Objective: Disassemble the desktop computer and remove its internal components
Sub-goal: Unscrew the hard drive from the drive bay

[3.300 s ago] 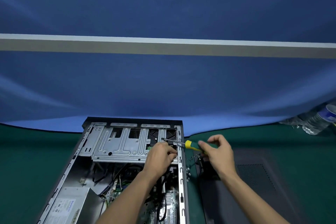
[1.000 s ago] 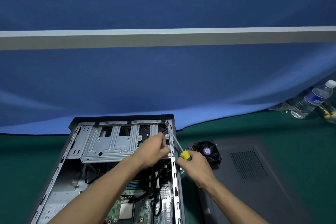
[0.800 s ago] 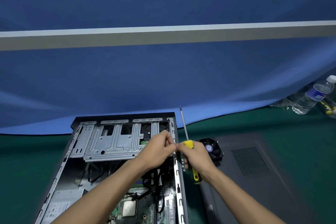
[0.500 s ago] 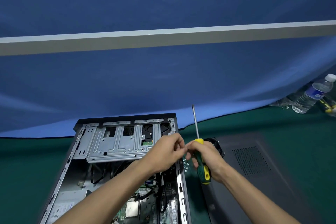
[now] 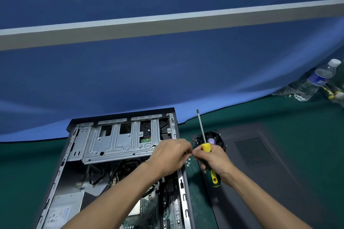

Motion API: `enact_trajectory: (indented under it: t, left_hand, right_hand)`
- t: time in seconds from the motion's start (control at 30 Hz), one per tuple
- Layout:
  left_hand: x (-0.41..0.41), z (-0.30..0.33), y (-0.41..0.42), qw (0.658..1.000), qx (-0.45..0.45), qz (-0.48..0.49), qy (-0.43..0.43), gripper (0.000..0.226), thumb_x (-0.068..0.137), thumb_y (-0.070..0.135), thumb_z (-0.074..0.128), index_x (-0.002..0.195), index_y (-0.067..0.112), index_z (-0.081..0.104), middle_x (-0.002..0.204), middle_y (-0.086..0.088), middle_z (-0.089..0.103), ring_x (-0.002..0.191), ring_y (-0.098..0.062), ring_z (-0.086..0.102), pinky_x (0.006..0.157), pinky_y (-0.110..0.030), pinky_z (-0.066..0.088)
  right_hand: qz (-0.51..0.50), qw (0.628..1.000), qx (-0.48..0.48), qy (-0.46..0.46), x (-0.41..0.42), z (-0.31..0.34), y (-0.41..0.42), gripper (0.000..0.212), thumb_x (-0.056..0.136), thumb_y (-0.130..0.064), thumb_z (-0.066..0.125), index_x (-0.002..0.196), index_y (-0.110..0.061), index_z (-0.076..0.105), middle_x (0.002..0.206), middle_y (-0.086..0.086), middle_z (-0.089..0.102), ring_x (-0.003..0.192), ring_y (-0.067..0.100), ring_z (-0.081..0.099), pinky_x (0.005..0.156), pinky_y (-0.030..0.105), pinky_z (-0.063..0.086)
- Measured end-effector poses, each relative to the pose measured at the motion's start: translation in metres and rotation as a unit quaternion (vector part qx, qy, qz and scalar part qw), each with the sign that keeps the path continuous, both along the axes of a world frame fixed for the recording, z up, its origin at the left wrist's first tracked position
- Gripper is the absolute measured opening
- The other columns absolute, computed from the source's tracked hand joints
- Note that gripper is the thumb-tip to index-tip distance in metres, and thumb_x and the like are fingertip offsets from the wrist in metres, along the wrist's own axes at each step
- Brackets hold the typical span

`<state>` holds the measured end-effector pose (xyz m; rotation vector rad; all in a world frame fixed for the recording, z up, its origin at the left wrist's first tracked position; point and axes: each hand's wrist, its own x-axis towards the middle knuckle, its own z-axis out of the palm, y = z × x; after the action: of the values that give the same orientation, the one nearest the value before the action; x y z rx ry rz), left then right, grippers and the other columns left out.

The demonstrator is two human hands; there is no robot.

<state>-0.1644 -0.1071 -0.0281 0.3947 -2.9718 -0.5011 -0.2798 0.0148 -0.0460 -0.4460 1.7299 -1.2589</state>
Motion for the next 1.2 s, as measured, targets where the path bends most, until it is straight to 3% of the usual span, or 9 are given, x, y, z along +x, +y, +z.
enact_trajectory:
  t: [0.2, 0.3, 0.43, 0.6, 0.83, 0.97, 1.07, 1.2]
  left_hand:
    - [-0.007, -0.026, -0.008, 0.98, -0.04, 0.194, -0.015, 0.031, 0.097, 0.036, 0.036, 0.07, 0.023, 0.045, 0.063, 0.008, 0.05, 0.056, -0.014, 0.05, 0.053, -0.026, 0.034]
    - [-0.008, -0.035, -0.009, 0.978, -0.065, 0.196, -0.003, 0.034, 0.097, 0.032, 0.037, 0.064, 0.022, 0.038, 0.053, 0.01, 0.036, 0.046, -0.012, 0.037, 0.043, -0.024, 0.017]
    - [-0.008, -0.037, -0.012, 0.982, -0.068, 0.175, 0.032, 0.038, 0.088, 0.022, 0.051, 0.055, 0.022, 0.032, 0.044, 0.012, 0.028, 0.035, -0.01, 0.027, 0.041, -0.016, 0.006]
    - [-0.008, -0.043, -0.015, 0.981, -0.064, 0.174, 0.053, 0.036, 0.086, 0.027, 0.043, 0.053, 0.022, 0.03, 0.042, 0.012, 0.027, 0.034, -0.01, 0.026, 0.042, -0.016, 0.006]
    - [-0.009, -0.046, -0.016, 0.98, -0.067, 0.167, 0.09, 0.032, 0.084, 0.03, 0.037, 0.054, 0.022, 0.029, 0.044, 0.012, 0.026, 0.035, -0.01, 0.026, 0.041, -0.014, 0.007]
    - [-0.009, -0.047, -0.016, 0.981, -0.062, 0.164, 0.088, 0.032, 0.083, 0.029, 0.037, 0.053, 0.022, 0.029, 0.043, 0.012, 0.026, 0.034, -0.01, 0.026, 0.038, -0.016, 0.009]
    - [-0.009, -0.046, -0.016, 0.98, -0.067, 0.166, 0.082, 0.031, 0.082, 0.029, 0.037, 0.054, 0.022, 0.03, 0.044, 0.012, 0.026, 0.034, -0.01, 0.025, 0.041, -0.015, 0.006]
    - [-0.008, -0.046, -0.016, 0.98, -0.071, 0.167, 0.079, 0.03, 0.082, 0.029, 0.037, 0.054, 0.022, 0.03, 0.044, 0.012, 0.026, 0.035, -0.01, 0.024, 0.041, -0.015, 0.005]
  right_hand:
    - [-0.051, 0.99, 0.093, 0.088, 0.016, -0.059, 0.005, 0.014, 0.088, -0.006, 0.062, 0.074, -0.007, 0.063, 0.053, 0.0, 0.055, 0.039, 0.008, 0.051, 0.05, 0.025, 0.046]
    - [-0.06, 0.981, 0.141, 0.118, 0.025, -0.087, 0.01, 0.013, 0.088, -0.011, 0.064, 0.076, -0.006, 0.064, 0.056, 0.004, 0.06, 0.044, 0.015, 0.055, 0.053, 0.029, 0.046]
    - [-0.071, 0.966, 0.177, 0.174, 0.024, -0.104, 0.006, 0.014, 0.088, -0.018, 0.063, 0.079, -0.007, 0.064, 0.07, 0.011, 0.067, 0.067, 0.03, 0.062, 0.063, 0.036, 0.05]
    - [-0.051, 0.941, 0.218, 0.252, 0.019, -0.108, -0.009, 0.017, 0.089, -0.024, 0.059, 0.075, -0.016, 0.054, 0.073, 0.004, 0.062, 0.069, 0.027, 0.055, 0.059, 0.029, 0.038]
    - [-0.04, 0.911, 0.27, 0.308, 0.024, -0.115, -0.03, 0.008, 0.09, -0.022, 0.057, 0.09, -0.015, 0.061, 0.088, 0.006, 0.069, 0.083, 0.028, 0.063, 0.07, 0.031, 0.044]
    - [-0.041, 0.898, 0.291, 0.328, 0.026, -0.118, -0.034, 0.007, 0.09, -0.021, 0.058, 0.093, -0.016, 0.063, 0.086, 0.003, 0.07, 0.072, 0.022, 0.057, 0.063, 0.026, 0.038]
    - [-0.039, 0.899, 0.293, 0.323, 0.025, -0.118, -0.034, 0.008, 0.09, -0.023, 0.059, 0.093, -0.016, 0.063, 0.086, 0.004, 0.07, 0.067, 0.02, 0.05, 0.063, 0.025, 0.036]
    - [-0.033, 0.922, 0.267, 0.279, 0.023, -0.111, -0.026, 0.011, 0.091, -0.025, 0.057, 0.091, -0.014, 0.059, 0.089, 0.008, 0.068, 0.082, 0.028, 0.062, 0.07, 0.031, 0.045]
